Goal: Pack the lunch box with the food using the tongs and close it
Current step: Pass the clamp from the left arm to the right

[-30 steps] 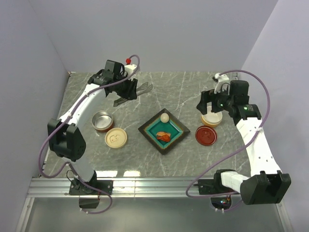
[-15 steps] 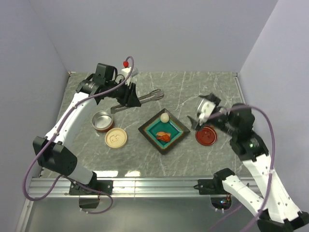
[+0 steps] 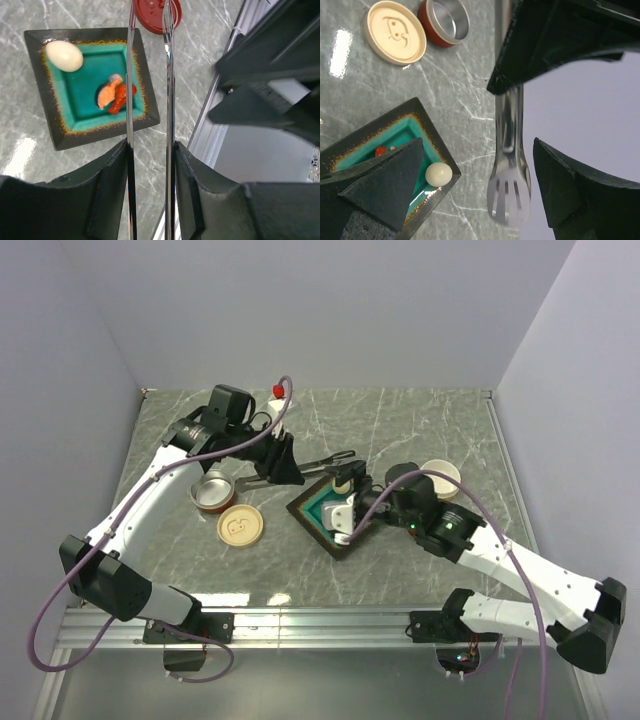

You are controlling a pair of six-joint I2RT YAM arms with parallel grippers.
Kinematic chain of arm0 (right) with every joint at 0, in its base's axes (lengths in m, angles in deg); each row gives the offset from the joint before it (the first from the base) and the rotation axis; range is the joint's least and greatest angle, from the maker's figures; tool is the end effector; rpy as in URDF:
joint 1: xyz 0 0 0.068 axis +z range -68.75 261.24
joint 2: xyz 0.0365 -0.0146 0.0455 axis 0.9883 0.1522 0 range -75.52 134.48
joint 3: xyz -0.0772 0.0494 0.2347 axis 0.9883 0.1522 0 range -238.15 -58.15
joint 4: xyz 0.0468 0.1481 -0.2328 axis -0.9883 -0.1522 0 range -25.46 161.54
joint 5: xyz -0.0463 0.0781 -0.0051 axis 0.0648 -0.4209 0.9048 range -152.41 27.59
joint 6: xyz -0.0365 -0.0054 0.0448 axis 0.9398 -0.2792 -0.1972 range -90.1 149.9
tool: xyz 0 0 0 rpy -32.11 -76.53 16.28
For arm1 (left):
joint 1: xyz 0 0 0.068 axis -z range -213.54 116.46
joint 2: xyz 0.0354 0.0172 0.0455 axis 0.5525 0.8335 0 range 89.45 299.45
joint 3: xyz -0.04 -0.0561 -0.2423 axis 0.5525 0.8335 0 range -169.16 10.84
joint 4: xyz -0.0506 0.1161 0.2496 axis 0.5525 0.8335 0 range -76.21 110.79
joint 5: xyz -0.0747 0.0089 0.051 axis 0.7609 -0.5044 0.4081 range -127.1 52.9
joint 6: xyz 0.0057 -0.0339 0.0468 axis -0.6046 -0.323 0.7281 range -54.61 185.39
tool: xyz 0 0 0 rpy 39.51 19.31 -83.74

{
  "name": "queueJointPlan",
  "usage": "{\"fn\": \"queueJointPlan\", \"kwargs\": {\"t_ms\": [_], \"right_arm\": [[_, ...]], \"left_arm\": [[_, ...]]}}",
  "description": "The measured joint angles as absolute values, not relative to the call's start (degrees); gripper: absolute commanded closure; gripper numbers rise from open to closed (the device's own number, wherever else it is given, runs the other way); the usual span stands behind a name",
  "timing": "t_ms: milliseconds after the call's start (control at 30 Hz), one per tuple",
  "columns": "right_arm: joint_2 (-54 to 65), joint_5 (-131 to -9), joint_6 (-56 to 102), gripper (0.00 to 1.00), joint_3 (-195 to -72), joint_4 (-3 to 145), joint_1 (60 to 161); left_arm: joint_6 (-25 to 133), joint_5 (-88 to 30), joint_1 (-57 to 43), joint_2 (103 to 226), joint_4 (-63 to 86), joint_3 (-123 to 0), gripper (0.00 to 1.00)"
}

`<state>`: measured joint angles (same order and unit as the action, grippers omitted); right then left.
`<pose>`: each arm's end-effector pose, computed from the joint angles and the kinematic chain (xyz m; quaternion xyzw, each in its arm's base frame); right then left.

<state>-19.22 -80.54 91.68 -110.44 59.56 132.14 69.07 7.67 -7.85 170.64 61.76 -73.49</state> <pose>0.1557 0.2121 0.3253 -0.7090 0.3582 0.0688 0.6036 0.2731 -0.1639 0.3544 0.3580 0.7887 -0.4130 0.2815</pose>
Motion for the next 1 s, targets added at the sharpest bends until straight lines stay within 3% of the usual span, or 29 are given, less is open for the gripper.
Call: {"fn": "queueJointPlan", "kwargs": {"t_ms": [133, 333, 833, 1000], "right_arm": [[-15.95, -79.21, 93.1, 0.04, -111.86, 59.67, 133.21], [-11.27, -76.89, 94.19, 0.13, -115.79, 59.69, 133.91], [-5.63, -72.96, 95.2, 0.68, -120.58, 56.32, 134.94], [-4.93, -72.48, 95.44, 0.75, -122.0, 53.81, 135.44]], "left_arm": [[69.07, 7.96, -6.86, 170.64, 61.71, -73.49, 0.55], [69.07, 8.22, -5.4, 170.64, 61.73, -73.49, 0.56], [70.38, 10.62, -4.07, 170.66, 63.4, -73.49, 0.56], [71.89, 10.88, -4.04, 170.66, 64.77, -73.49, 0.57]]}}
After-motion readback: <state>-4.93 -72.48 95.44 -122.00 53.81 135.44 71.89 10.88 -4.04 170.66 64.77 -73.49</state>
